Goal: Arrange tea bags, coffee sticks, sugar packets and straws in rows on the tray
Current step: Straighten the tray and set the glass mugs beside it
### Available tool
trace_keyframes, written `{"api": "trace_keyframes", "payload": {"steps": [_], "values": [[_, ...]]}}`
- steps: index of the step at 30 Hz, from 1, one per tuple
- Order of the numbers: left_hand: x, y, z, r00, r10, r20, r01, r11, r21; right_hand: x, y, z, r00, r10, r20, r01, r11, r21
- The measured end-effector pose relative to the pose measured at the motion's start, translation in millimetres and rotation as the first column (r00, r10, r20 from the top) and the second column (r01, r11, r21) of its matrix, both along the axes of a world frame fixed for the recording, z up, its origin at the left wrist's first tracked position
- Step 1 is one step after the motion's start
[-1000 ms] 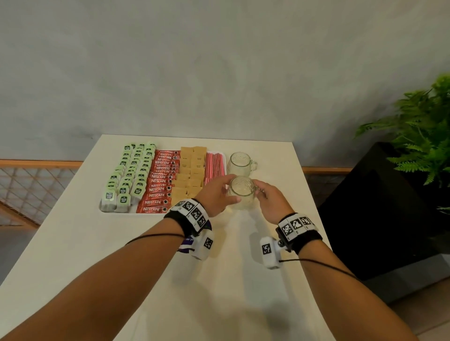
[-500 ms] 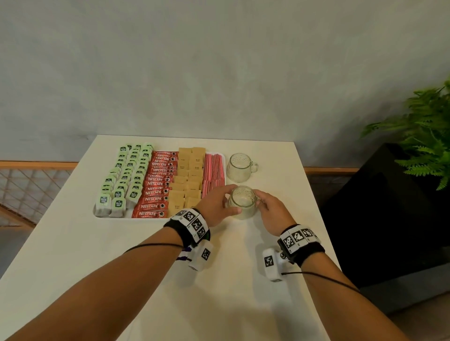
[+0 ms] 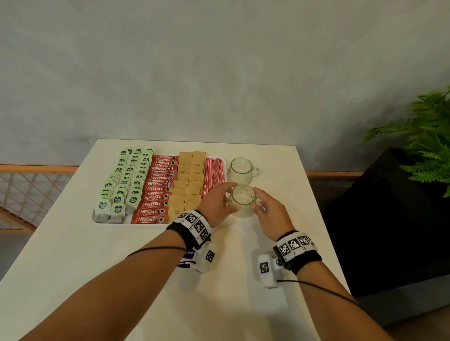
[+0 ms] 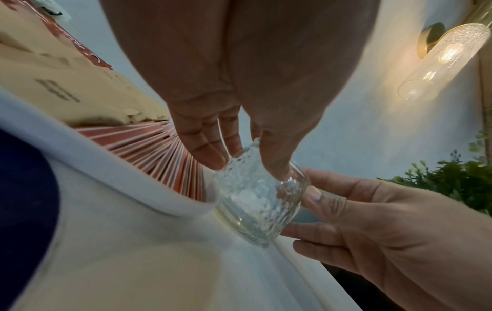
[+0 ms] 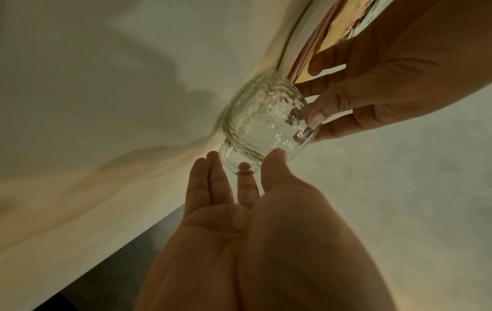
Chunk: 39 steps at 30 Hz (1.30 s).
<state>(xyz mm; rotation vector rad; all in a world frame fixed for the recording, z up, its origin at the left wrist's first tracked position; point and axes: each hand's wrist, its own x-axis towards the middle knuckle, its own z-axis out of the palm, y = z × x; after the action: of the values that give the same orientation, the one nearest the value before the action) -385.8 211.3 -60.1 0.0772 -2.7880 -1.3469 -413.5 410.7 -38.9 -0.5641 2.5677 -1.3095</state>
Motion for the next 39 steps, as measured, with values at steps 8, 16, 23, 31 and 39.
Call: {"api": "trace_keyframes", "payload": {"steps": [8,16,23,31,39], "values": [[-16,-4,7,1.0,0.013,0.016,-0.014,1.0,0.008,-22,-6,-1,1.0,-0.001,0.025,0.0,0.999,0.049],[-19,-3,9,1.0,0.022,0.017,-0.022,0.999,0.038,-29,-6,-1,1.0,0.013,0.016,-0.014,0.997,0.071],[-19,-3,15,0.999,0.026,0.036,-0.027,0.999,0.033,-33,-8,-3,1.0,0.021,0.022,-0.022,0.997,0.074],[-16,-3,18,0.997,0.024,0.071,-0.025,1.0,0.009,-36,-5,-4,0.996,0.045,0.072,-0.049,0.997,0.056],[-21,-7,47,0.978,0.025,0.207,-0.061,0.984,0.167,-65,-6,19,0.98,-0.014,0.197,0.021,0.999,-0.031]]}}
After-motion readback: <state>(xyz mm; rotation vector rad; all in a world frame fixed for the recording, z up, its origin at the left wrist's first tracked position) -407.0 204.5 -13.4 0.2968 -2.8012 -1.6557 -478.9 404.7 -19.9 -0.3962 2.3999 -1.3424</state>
